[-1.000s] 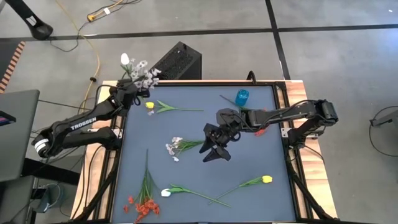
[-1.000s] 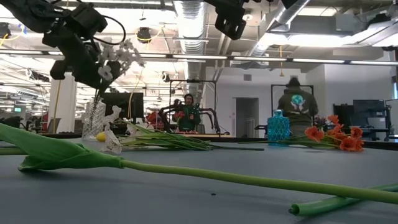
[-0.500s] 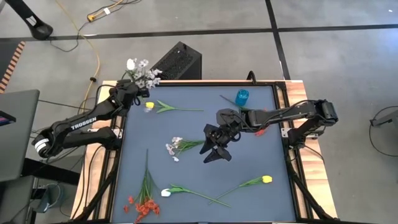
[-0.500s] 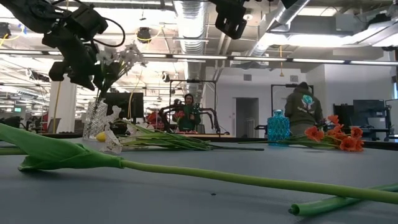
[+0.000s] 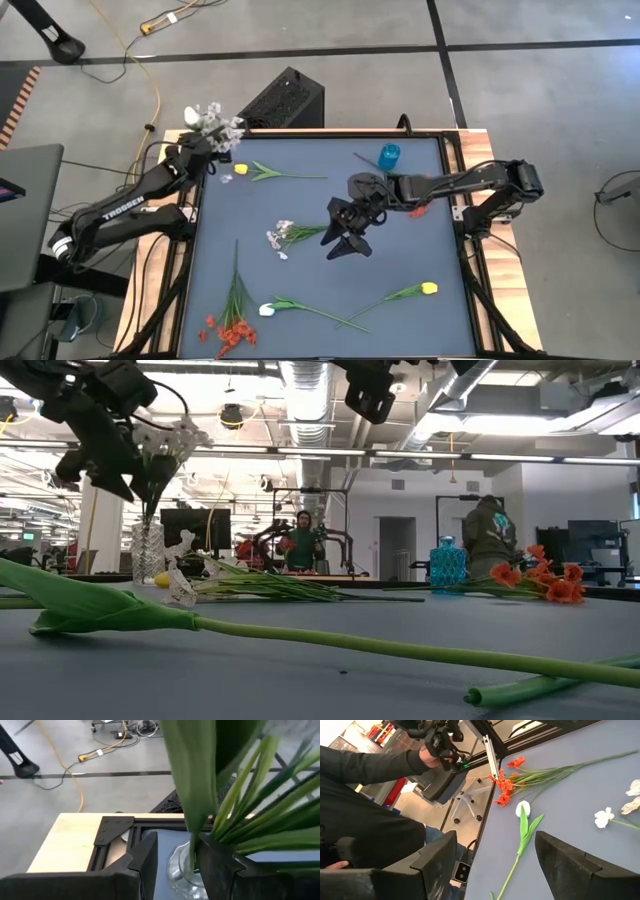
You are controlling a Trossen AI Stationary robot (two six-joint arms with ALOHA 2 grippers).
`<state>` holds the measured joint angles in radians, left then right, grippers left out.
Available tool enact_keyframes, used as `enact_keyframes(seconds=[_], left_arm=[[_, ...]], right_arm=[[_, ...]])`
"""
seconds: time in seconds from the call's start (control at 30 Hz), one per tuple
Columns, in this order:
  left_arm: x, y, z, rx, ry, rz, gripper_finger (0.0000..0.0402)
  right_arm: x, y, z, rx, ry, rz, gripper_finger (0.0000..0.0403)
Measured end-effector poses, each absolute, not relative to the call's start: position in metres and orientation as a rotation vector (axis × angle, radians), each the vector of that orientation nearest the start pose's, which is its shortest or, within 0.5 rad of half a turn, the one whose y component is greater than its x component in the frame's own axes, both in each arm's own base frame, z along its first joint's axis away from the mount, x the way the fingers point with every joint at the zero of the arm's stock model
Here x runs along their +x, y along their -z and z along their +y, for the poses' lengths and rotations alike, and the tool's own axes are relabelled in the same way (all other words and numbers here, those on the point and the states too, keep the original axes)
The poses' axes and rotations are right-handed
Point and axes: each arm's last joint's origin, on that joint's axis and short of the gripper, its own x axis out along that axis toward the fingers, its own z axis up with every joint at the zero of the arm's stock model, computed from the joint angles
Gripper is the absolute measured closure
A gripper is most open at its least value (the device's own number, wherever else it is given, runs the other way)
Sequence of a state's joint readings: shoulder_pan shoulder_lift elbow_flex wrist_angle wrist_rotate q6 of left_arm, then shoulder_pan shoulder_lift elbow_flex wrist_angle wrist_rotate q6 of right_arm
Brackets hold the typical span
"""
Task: Sort flowers into vase by color
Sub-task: Put the top white flower into the transparent vase
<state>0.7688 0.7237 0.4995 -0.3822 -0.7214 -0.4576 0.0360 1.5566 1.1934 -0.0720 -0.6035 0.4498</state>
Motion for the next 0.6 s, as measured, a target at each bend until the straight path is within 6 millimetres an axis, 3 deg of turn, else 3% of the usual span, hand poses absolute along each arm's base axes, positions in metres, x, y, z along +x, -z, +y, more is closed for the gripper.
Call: enact_keyframes(seconds=[0.23,0.6], left_arm=[[0.0861,-0.2383,0.1145,-0.416,-1.547,0.239,0.0285],[0.0822,-0.2333,0.1190,-0.488,-1.383,0.332,0.0285]], right_arm=[[0.3491,-0.2981,0.0270,0.540,-0.524,0.554,0.0107],[0.3491,-0.2982,0.0269,0.537,-0.526,0.552,0.0107]])
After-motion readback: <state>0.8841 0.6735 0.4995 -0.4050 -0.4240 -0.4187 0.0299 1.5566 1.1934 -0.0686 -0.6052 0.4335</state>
